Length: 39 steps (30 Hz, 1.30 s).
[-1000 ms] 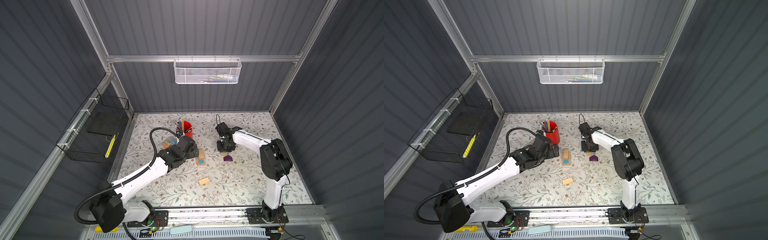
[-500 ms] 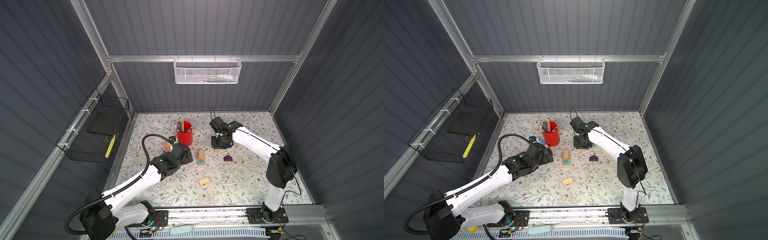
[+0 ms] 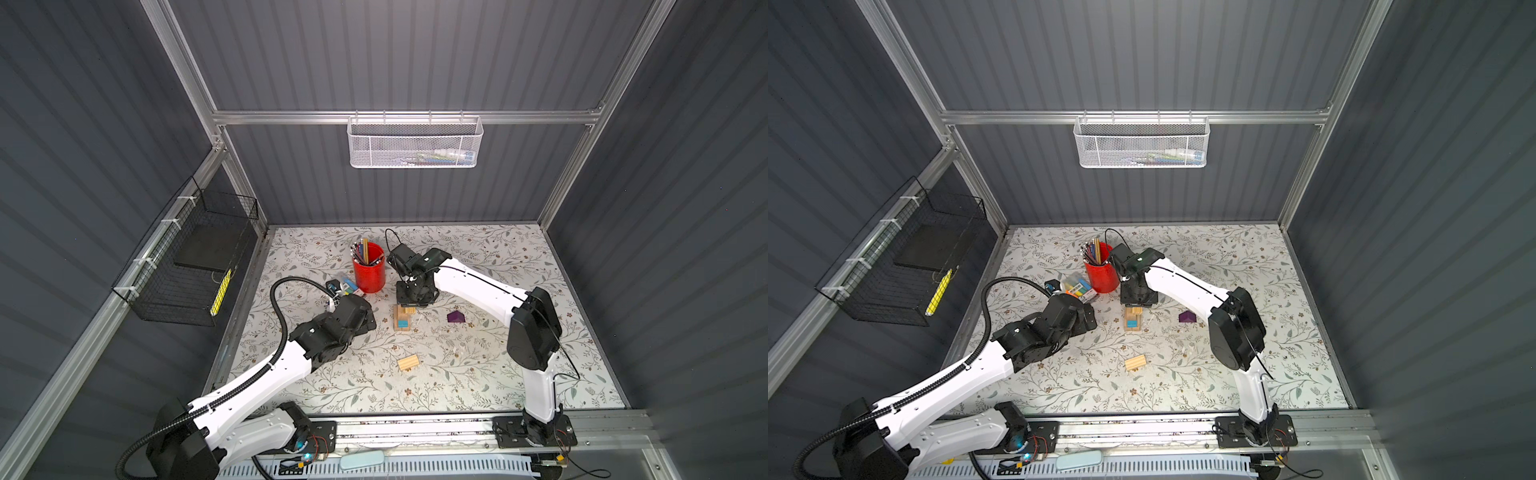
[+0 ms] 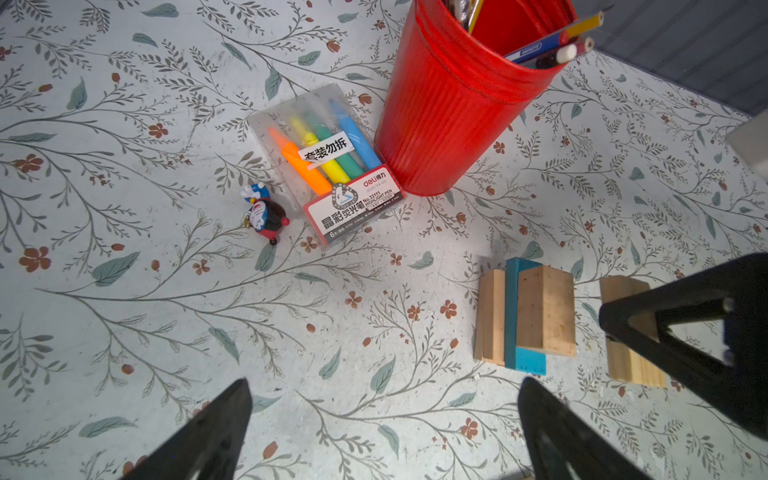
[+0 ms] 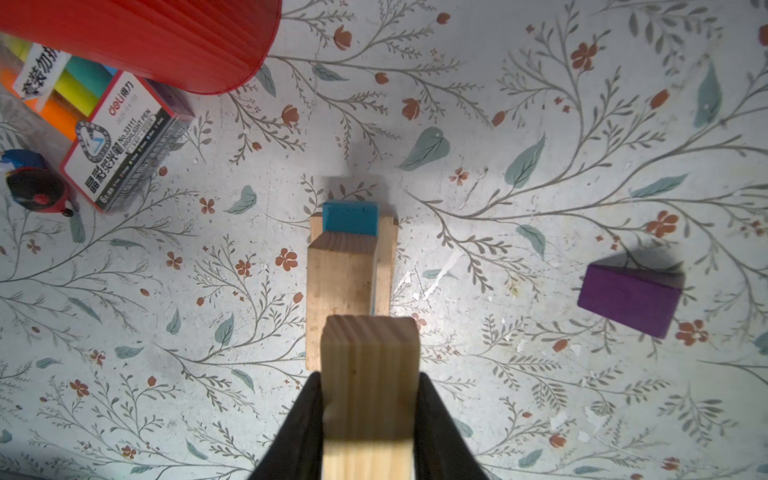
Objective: Build the wood block tower
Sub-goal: 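Carry the wooden block with the right gripper over the upright block group, then lower the wooden block onto the group and open the right gripper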
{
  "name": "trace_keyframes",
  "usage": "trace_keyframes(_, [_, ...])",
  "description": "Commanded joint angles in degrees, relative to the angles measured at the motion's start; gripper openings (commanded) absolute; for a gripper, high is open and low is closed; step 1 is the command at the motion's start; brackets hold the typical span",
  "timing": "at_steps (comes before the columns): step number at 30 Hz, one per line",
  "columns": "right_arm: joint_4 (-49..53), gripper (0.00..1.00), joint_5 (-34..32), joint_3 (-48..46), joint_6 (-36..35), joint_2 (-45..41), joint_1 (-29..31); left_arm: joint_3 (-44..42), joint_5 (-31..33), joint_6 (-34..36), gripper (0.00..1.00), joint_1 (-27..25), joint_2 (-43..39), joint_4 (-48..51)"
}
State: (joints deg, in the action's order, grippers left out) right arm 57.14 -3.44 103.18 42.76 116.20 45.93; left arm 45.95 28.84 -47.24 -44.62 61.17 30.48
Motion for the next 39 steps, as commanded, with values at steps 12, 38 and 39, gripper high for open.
trace_keyframes(12, [1.56, 0.16, -4.15, 4.74, 4.10, 3.97, 1.68, -1.20, 1.67, -1.36, 1.00, 0.35, -1.62, 2.39])
trace_keyframes(38, [2.09, 0.26, -3.57, 7.21, 3.98, 7.99, 1.97, -1.22, 2.31, -1.18, 1.00, 0.33, -1.94, 2.65])
trace_keyframes(39, [2.10, 0.26, -3.59, 7.21, 3.91, 7.99, 1.97, -1.17, 2.27, -1.14, 1.00, 0.32, -2.00, 2.68])
